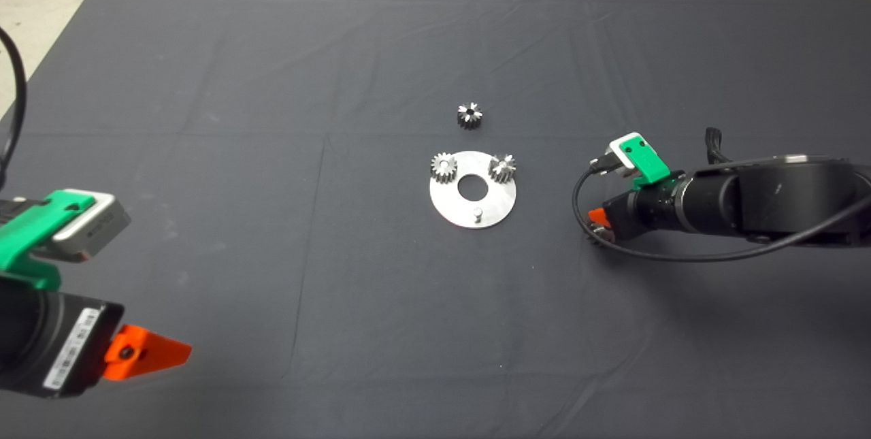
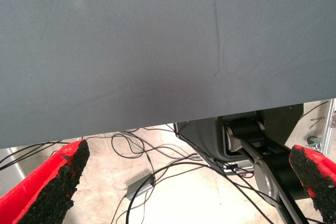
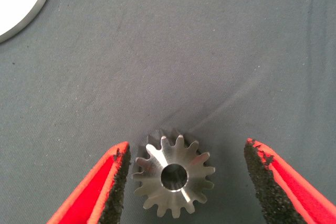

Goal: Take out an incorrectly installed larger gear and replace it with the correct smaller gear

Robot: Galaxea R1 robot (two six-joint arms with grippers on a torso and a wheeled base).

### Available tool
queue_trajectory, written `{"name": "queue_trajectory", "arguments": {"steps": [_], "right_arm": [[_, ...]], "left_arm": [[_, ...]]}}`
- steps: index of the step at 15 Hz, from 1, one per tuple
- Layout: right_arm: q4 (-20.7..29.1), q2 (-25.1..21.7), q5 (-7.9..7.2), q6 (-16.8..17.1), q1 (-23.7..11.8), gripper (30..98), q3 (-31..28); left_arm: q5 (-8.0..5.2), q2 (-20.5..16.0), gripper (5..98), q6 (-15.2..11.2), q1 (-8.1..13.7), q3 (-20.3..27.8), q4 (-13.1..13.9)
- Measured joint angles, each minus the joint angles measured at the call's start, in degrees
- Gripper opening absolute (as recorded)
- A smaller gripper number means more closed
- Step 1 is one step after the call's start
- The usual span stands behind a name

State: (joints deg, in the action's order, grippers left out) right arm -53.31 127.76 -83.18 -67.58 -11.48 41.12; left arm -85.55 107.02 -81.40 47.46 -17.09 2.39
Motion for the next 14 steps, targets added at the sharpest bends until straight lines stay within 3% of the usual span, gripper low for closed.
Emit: {"name": "queue_trajectory", "arguments": {"steps": [1,3,4,8,10,14], "right_arm": [[0.02,0.02,0.0,-0.01,-0.16,61.7,0.0],[0.04,1.08,-0.04,-0.02,-2.57,62.2,1.49],[0.04,2.6,-0.04,-0.02,-3.49,66.2,3.83],[0.26,13.36,0.05,0.24,-5.22,71.9,16.59],[0.5,17.77,0.54,0.52,-8.19,72.0,22.16],[0.72,23.71,0.74,0.67,-13.62,80.5,32.23]], "left_arm": [[0.0,0.0,97.8,0.0,0.02,0.0,0.0],[0.05,0.04,97.8,0.0,0.0,0.0,0.0],[0.06,0.11,97.8,0.0,0.0,0.0,0.0],[0.3,0.09,97.8,-0.2,0.0,0.0,0.0],[0.46,-0.08,97.8,-0.21,0.0,0.0,0.0],[0.52,-0.16,97.8,-0.22,0.0,0.0,0.0]]}}
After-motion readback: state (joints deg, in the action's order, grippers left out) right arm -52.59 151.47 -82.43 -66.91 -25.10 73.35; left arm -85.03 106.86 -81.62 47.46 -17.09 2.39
